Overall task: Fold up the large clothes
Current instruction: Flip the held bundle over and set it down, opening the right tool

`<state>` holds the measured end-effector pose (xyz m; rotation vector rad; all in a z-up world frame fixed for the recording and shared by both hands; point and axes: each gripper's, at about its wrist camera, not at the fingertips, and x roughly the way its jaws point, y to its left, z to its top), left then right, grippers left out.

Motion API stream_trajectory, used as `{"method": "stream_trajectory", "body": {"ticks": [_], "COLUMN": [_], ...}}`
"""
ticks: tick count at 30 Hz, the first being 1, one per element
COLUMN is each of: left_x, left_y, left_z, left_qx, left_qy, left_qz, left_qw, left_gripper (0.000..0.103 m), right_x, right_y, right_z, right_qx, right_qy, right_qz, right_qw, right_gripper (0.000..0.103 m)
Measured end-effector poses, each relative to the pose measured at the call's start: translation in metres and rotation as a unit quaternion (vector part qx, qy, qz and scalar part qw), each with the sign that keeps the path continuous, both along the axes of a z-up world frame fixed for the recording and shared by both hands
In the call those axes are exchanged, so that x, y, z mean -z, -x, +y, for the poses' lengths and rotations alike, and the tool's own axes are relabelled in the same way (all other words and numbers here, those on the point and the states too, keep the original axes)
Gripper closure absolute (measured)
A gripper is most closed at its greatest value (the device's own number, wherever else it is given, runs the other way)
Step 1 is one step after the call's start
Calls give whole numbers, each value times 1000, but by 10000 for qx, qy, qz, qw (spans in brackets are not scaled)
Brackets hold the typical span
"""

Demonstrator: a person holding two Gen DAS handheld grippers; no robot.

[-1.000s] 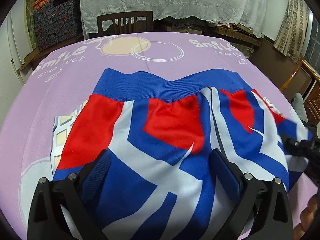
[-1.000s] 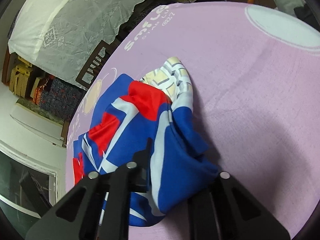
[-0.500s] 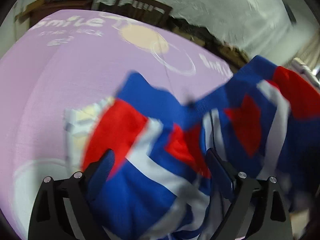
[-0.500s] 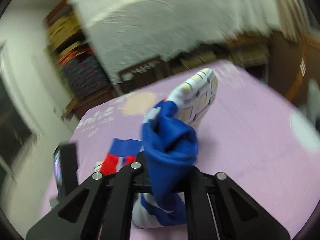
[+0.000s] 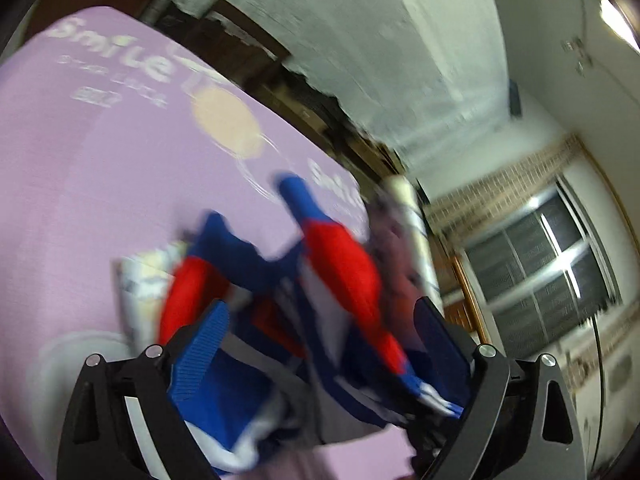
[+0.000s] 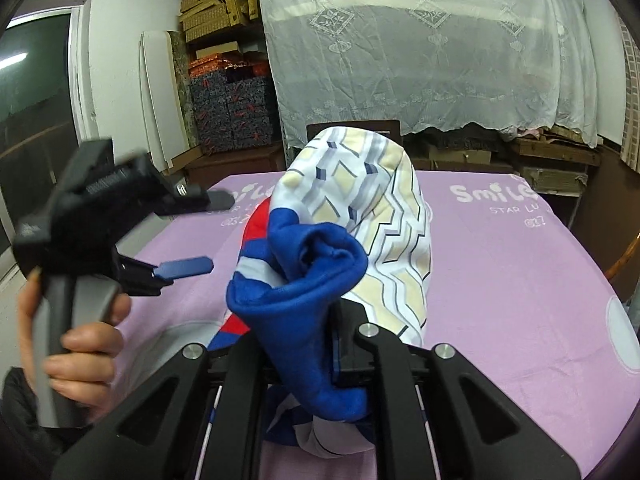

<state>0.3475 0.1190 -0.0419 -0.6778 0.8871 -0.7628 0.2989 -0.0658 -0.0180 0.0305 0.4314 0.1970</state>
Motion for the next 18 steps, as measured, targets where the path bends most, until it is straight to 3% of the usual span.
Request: {"method": "stream_trajectory", "body": {"ticks": [2,8,12,14,16,18], "left_x": [-6,-9,1,15,27,27], "left_y": [3,5,-2,-10,-17,-18], "left_z": [-10,-9,-9,-8,-8,-7], "left_qx": [122,109,-98,11,110,79], "left_qy": [-44,224,-88,5,91,59], "left_qz": [-42,-48,-27,152,292,227], "left_qw": [9999,9997,9999,9999,9995,9997], "left_gripper": [4,4,7,62,84,86], "right_x": [2,9,15,17,20,21], "right_y": [0,6,12,16,18,19], "right_z": [5,17,31,39,45,47], "right_qx": [-22,-119,-265,-355,-409,-452], "right_qy": [93,411,679,824,970,1128], "right_qz": [-18,-48,-82,-95,-110,-132], "right_qw": [10000,9991,9973,9959,9944,9925], "right_gripper": [94,92,92,92,91,84]}}
